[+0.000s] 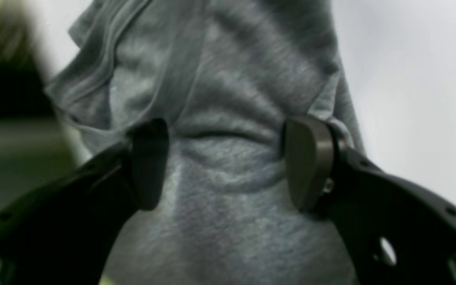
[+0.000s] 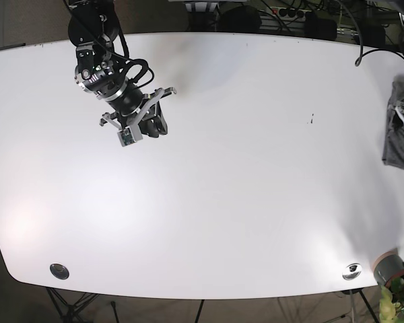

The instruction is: Fold the T-shirt properly

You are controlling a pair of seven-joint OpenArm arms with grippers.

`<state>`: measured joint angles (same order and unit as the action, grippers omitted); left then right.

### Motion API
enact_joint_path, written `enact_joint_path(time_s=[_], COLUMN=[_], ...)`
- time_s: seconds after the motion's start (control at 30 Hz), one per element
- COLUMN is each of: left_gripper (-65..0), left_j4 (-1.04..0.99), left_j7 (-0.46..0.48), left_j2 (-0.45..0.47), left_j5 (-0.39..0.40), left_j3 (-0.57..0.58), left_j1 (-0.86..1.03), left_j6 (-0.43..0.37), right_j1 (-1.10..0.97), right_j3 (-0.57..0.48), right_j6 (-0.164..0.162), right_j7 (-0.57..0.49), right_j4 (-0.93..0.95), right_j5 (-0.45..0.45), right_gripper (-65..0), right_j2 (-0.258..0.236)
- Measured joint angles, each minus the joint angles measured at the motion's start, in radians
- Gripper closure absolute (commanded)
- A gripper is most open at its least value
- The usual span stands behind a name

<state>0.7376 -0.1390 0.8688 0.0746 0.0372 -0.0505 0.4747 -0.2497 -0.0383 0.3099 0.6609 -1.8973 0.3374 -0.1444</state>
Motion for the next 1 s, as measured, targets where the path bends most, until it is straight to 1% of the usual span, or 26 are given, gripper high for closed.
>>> enact_joint_path(time_s=[0.07,0.2,0.3,0.37,0.43,0.5,0.57,0.63,0.73,0.8,0.9,1.0], left_gripper=[-42.8,-42.8,-42.8,-42.8,-42.8,-42.8,-42.9,-43.1,-42.9,-42.8,-42.8,-42.8], left_j4=[-0.018,-0.042,-0.042,-0.024,0.029,0.102,0.182,0.262,0.334,0.376,0.458,0.513], left_j7=[0.003,0.061,0.074,0.064,0.048,0.051,0.066,0.075,0.054,0.026,0.031,0.040], left_j2=[0.016,0.027,0.023,0.018,0.012,0.011,0.009,-0.016,-0.061,-0.090,-0.167,-0.252], left_j5=[-0.013,-0.016,-0.025,-0.037,-0.040,-0.044,-0.028,-0.027,-0.035,-0.044,-0.045,-0.040], left_j3=[0.000,-0.001,-0.045,-0.082,-0.117,-0.145,-0.172,-0.216,-0.259,-0.270,-0.302,-0.330], left_j1=[0.000,0.000,0.003,0.007,0.019,0.042,0.074,0.105,0.137,0.137,0.139,0.131], left_j6=[0.002,0.014,0.025,0.038,0.042,0.078,0.114,0.112,0.109,0.110,0.109,0.114], right_j1=[-0.010,-0.018,-0.029,-0.036,-0.041,-0.046,-0.052,-0.060,-0.072,-0.071,-0.071,-0.076], right_j3=[-0.001,0.000,-0.001,-0.002,-0.003,-0.002,-0.001,0.005,0.046,0.065,0.083,0.111], right_j6=[0.002,0.001,0.001,0.001,0.001,0.001,0.001,0.000,0.000,-0.011,-0.009,0.001], right_j7=[-0.002,-0.002,-0.003,-0.002,-0.002,-0.005,-0.005,0.001,-0.008,-0.010,-0.015,-0.057], right_j4=[-0.013,-0.021,-0.028,-0.029,-0.029,-0.032,-0.033,-0.040,-0.063,-0.064,-0.062,-0.051], right_j5=[0.000,0.004,0.004,0.004,0.004,0.003,0.000,-0.002,0.000,0.000,-0.010,-0.003], right_gripper=[-10.1,-10.1,-10.1,-10.1,-10.1,-10.1,-10.1,-10.1,-10.1,-10.1,-10.3,-10.6], right_j2=[0.000,0.000,0.000,0.000,0.000,0.000,0.000,0.000,0.001,0.000,0.000,0.003])
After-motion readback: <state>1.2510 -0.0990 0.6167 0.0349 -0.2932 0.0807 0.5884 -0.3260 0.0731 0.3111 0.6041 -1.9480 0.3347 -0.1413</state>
